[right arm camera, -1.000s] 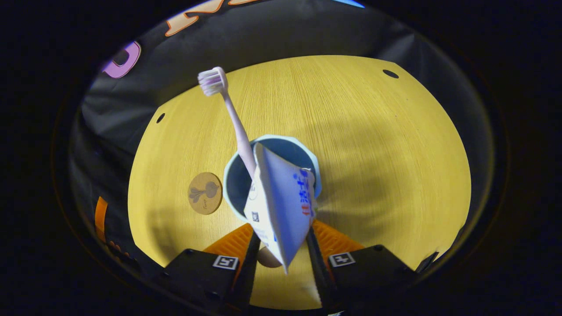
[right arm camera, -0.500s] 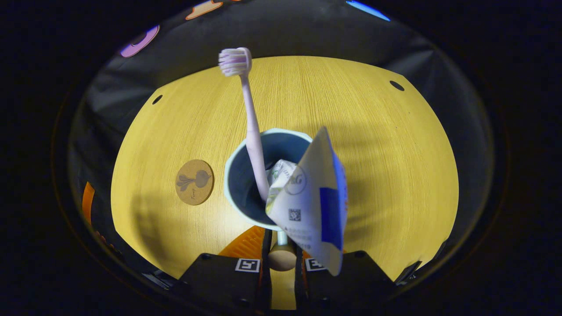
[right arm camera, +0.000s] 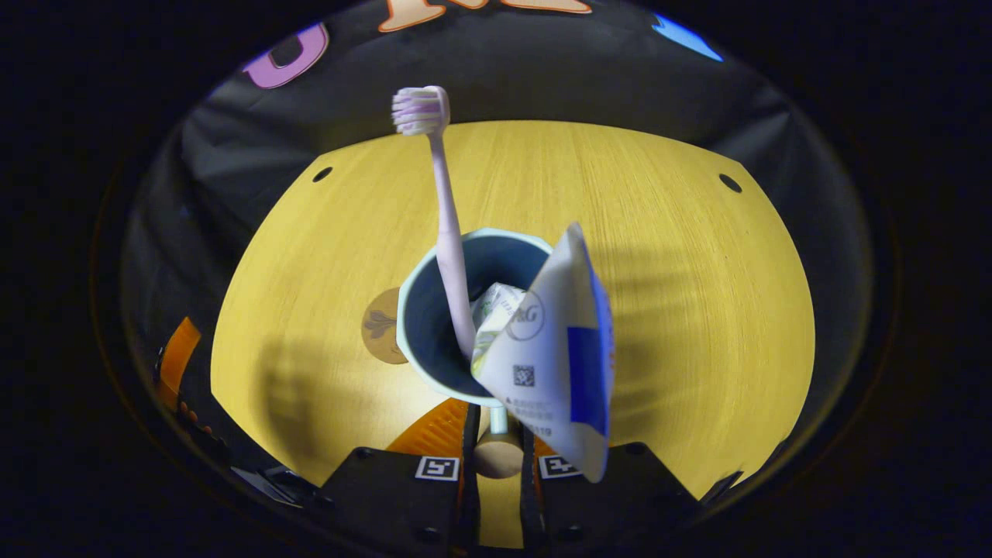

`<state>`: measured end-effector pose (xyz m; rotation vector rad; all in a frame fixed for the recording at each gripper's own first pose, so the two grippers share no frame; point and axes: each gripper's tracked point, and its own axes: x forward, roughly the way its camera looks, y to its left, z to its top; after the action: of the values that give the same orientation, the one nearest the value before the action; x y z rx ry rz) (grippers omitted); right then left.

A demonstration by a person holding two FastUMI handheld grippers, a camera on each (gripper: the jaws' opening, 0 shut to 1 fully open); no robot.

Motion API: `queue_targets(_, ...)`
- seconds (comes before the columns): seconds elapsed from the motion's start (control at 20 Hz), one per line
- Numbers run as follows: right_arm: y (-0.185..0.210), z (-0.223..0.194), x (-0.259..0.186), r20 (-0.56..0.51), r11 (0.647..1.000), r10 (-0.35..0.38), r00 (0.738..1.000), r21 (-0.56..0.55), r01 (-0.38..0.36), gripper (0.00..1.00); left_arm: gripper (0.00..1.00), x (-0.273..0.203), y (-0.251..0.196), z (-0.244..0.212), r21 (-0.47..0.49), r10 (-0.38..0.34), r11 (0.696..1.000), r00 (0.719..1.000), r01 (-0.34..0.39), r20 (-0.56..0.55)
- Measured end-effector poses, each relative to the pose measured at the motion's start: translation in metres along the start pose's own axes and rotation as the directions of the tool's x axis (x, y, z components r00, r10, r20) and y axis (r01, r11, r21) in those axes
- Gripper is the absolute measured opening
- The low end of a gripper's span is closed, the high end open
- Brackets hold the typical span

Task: Put the toothbrush and toothpaste on the desktop into the cup, then pick up the cup and place it on the coaster on the desktop.

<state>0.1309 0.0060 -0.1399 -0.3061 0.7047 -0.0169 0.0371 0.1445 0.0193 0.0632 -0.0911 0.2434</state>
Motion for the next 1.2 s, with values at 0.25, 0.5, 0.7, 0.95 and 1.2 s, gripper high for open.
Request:
queue_targets(0.25,-0.002,0.001,-0.001,-0.007,0.994,0.067,0.998,-0.089,-0.067,0.2,0.89,-0.008,0.009,-0.01,-0.015,0.017,1.0,1.0,-0.017,-0.02)
queue_targets(0.5,-0.008,0.007,-0.004,-0.039,0.986,0.09,0.995,-0.14,-0.095,0.2,0.89,-0.014,0.023,-0.014,-0.01,0.052,0.999,0.998,-0.053,-0.025)
queue_targets(0.7,-0.007,0.004,-0.008,-0.07,0.985,0.069,0.995,-0.153,-0.08,0.2,0.89,-0.017,0.03,-0.02,-0.029,0.071,0.997,0.997,-0.072,-0.042)
queue_targets(0.95,-0.009,0.004,-0.007,-0.071,0.984,0.066,0.995,-0.163,-0.077,0.2,0.89,-0.016,0.035,-0.021,-0.026,0.09,0.996,0.995,-0.091,-0.053)
queue_targets(1.2,-0.009,0.002,-0.009,-0.075,0.983,0.073,0.994,-0.165,-0.085,0.23,0.89,-0.014,0.023,-0.014,-0.001,0.069,0.998,0.997,-0.069,-0.044)
